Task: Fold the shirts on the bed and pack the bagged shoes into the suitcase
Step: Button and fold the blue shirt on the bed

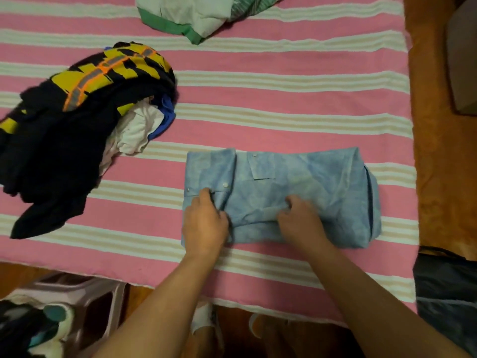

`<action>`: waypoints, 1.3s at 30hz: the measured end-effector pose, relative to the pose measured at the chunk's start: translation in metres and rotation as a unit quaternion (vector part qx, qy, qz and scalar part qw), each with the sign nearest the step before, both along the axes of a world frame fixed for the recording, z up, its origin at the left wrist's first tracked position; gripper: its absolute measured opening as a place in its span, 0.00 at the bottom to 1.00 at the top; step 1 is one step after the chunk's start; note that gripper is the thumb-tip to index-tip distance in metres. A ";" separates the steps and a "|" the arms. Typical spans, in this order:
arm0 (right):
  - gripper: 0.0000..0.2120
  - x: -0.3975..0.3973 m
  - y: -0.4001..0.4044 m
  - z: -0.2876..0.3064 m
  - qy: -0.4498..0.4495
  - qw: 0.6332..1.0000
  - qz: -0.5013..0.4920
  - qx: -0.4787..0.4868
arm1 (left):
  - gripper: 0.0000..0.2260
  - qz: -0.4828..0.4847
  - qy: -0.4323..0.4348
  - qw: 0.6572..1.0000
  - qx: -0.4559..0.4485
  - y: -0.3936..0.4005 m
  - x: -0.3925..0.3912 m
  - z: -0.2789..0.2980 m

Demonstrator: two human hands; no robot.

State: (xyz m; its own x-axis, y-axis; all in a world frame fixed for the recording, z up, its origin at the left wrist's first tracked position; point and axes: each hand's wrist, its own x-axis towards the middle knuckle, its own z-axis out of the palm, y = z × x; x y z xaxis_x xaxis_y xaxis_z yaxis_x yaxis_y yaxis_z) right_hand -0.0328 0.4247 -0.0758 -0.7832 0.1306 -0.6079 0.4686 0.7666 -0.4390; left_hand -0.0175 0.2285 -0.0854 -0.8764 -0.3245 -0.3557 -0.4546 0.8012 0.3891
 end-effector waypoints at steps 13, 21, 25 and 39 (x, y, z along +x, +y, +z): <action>0.03 -0.006 -0.151 0.002 0.023 0.988 0.099 -0.118 | 0.10 0.210 -0.138 0.938 0.237 -0.224 0.005 -0.005; 0.27 -0.014 -0.236 -0.016 0.002 0.985 0.005 -0.172 | 0.35 0.192 -0.042 0.957 0.216 -0.205 0.014 -0.040; 0.31 -0.025 -0.273 -0.026 -0.002 0.967 -0.139 -0.212 | 0.21 0.147 -0.019 0.952 0.268 -0.221 0.019 -0.043; 0.27 -0.022 -0.247 -0.032 0.026 0.908 -0.296 -0.297 | 0.29 -0.081 -0.004 0.996 0.045 -0.209 0.011 -0.046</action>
State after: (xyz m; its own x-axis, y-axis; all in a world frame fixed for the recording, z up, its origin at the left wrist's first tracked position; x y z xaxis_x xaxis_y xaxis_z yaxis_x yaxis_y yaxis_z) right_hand -0.0550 0.1778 -0.1076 -0.7121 0.1989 -0.6733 0.6882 0.0086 -0.7254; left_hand -0.0067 0.0195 -0.1318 -0.9117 -0.1455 -0.3842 -0.3257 0.8260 0.4600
